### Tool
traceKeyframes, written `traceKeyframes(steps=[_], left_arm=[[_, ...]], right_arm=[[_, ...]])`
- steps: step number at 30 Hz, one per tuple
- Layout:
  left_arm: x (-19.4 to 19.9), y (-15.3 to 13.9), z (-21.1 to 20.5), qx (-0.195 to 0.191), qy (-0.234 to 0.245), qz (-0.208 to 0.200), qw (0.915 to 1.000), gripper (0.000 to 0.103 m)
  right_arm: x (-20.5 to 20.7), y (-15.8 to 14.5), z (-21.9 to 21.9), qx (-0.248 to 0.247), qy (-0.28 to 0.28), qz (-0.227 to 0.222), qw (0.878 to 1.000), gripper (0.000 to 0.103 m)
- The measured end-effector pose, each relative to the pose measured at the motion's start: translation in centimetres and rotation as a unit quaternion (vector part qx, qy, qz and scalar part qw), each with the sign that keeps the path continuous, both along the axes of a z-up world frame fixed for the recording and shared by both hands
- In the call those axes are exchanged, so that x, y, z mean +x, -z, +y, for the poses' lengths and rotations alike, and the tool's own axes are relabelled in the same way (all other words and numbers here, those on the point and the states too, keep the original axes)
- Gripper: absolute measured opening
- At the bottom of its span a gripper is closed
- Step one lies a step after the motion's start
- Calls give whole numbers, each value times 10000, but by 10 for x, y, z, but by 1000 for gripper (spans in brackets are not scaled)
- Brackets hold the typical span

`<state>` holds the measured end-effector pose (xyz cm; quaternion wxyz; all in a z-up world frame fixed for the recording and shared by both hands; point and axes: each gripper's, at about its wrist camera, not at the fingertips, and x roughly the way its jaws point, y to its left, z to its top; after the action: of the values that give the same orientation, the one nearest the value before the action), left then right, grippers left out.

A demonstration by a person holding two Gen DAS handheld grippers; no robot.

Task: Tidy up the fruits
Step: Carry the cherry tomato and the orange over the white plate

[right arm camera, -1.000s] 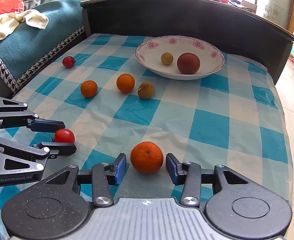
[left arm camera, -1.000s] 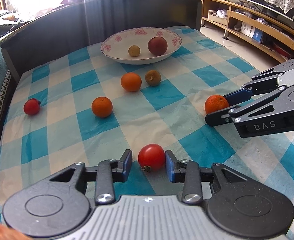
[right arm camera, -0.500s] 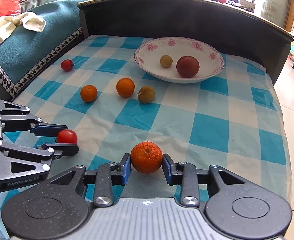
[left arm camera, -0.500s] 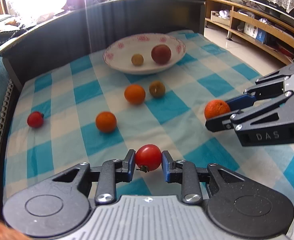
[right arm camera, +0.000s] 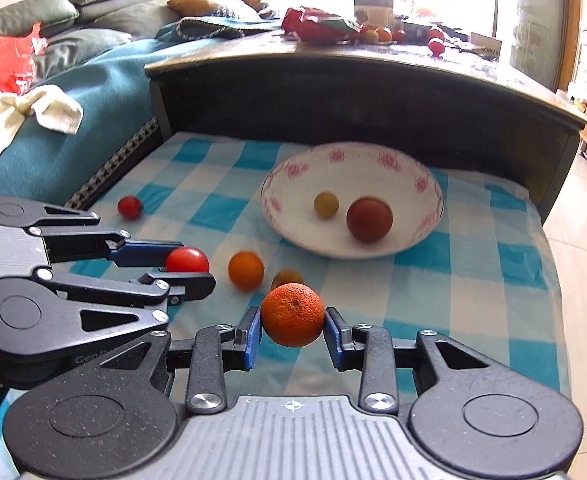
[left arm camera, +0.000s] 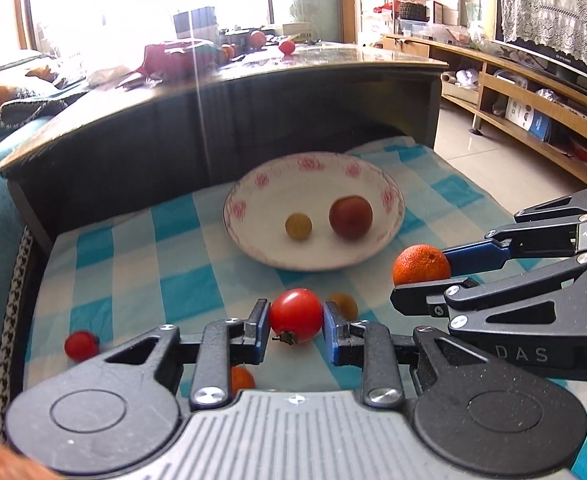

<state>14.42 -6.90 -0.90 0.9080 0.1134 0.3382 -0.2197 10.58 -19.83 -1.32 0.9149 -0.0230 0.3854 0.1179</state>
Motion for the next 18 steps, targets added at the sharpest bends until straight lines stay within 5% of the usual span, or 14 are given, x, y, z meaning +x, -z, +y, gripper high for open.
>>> traceKeyframes(steps=[18], left_arm=[[62, 14, -30, 144, 11, -162, 9998, 37]], right_arm=[[66, 6, -26, 5, 414, -184, 9990, 28]])
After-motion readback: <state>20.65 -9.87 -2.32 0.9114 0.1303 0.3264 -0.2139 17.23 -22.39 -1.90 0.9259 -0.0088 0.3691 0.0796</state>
